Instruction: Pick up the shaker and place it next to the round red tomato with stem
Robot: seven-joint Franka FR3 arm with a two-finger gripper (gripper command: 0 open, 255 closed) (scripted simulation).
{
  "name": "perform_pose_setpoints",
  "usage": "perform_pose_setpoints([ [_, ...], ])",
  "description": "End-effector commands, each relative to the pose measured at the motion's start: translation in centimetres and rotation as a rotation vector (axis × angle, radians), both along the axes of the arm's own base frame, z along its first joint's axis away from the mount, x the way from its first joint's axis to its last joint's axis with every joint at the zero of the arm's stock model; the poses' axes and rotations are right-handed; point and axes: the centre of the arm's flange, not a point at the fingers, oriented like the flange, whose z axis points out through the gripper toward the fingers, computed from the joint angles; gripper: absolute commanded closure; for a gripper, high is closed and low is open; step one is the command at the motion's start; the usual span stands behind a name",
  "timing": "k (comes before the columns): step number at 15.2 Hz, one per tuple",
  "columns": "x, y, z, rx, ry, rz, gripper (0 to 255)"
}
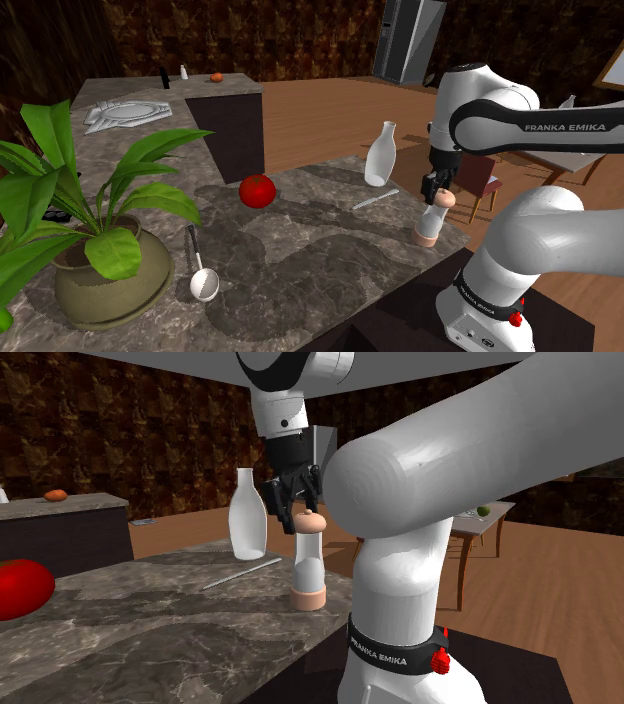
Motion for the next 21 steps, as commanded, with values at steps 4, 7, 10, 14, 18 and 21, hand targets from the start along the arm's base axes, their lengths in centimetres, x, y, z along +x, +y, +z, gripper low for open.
perform_pose_setpoints([
  [4,0.0,0.0,0.0,0.0,0.0,0.0,255],
  [7,0.0,0.0,0.0,0.0,0.0,0.0,255],
  [10,0.0,0.0,1.0,0.0,0.0,0.0,255],
  [14,0.0,0.0,3.1,0.0,0.0,0.0,255],
  [18,0.0,0.0,5.3,0.0,0.0,0.0,255],
  [21,0.0,0.0,6.8,0.0,0.0,0.0,255],
])
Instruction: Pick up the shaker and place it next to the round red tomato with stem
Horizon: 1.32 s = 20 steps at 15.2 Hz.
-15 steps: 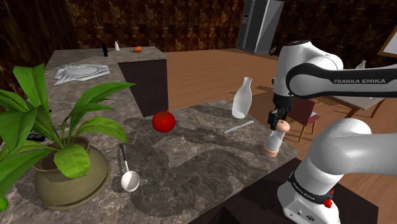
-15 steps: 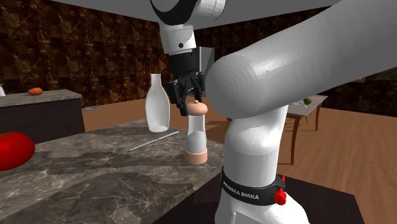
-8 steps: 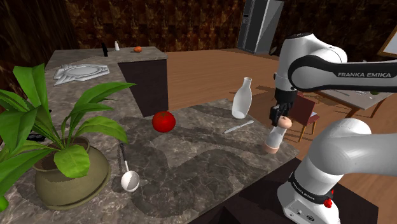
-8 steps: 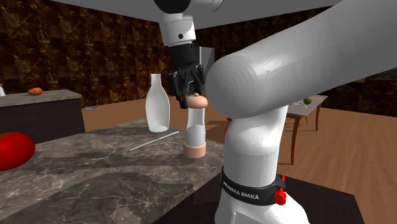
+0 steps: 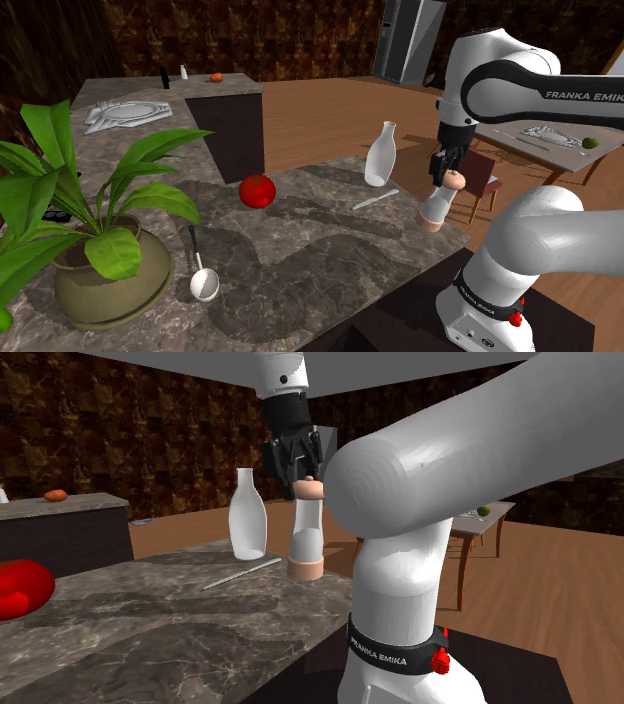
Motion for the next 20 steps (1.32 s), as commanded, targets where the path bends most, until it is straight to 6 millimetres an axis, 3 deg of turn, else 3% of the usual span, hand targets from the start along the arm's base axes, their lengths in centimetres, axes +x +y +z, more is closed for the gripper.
perform_pose_setpoints([
  [1,0.0,0.0,1.1,0.0,0.0,0.0,255],
  [20,0.0,0.0,11.2,0.0,0.0,0.0,255],
])
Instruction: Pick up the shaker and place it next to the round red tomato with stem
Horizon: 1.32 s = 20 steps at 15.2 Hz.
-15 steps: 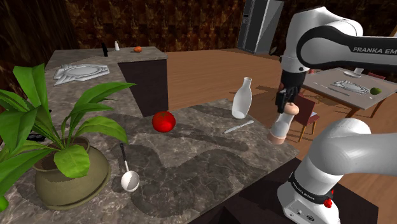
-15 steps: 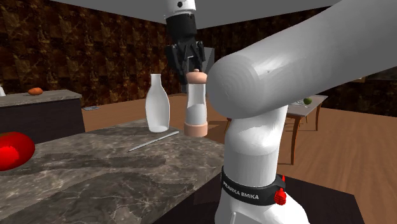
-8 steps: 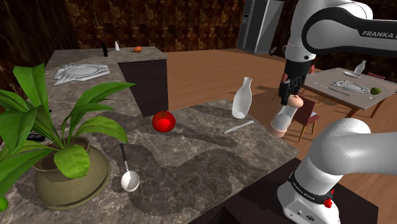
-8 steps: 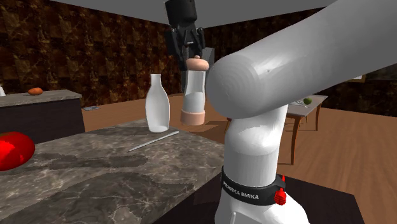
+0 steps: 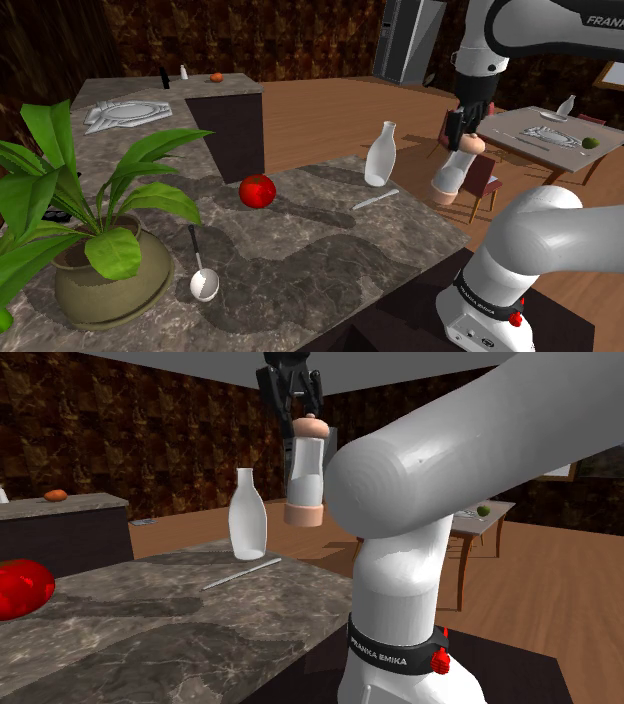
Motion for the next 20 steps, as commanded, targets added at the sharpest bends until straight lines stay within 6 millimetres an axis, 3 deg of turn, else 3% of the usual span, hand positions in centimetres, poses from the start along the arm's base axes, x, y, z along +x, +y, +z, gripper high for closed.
perform_pose_setpoints([
  [1,0.0,0.1,1.2,0.0,0.0,0.0,255],
  [17,0.0,0.1,9.4,0.0,0.0,0.0,255],
  [20,3.4,2.1,9.4,0.0,0.0,0.0,255],
])
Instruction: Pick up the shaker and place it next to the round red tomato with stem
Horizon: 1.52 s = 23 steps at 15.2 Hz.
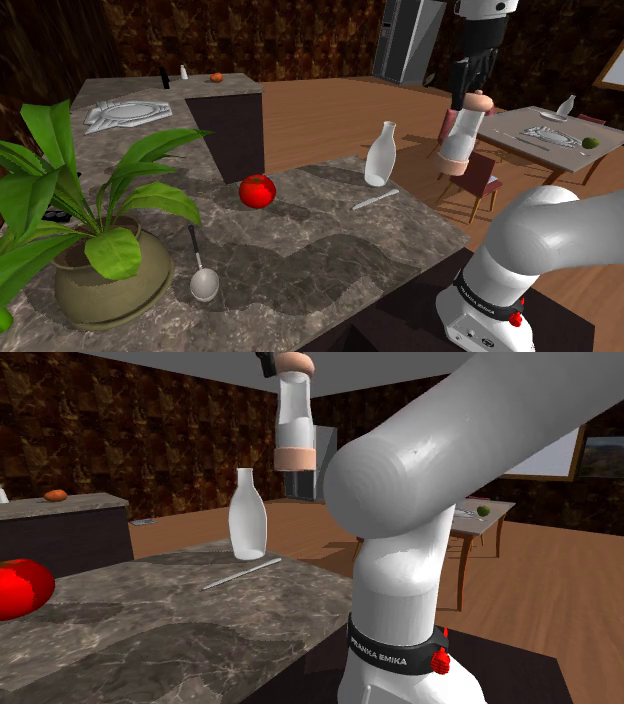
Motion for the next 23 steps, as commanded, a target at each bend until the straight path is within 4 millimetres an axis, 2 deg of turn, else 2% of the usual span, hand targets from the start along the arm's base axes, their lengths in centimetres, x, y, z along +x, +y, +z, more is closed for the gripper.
perform_pose_setpoints([
  [1,2.1,1.5,0.0,0.001,-0.001,0.0,255],
  [23,26.8,16.7,0.2,0.001,-0.001,0.0,255],
])
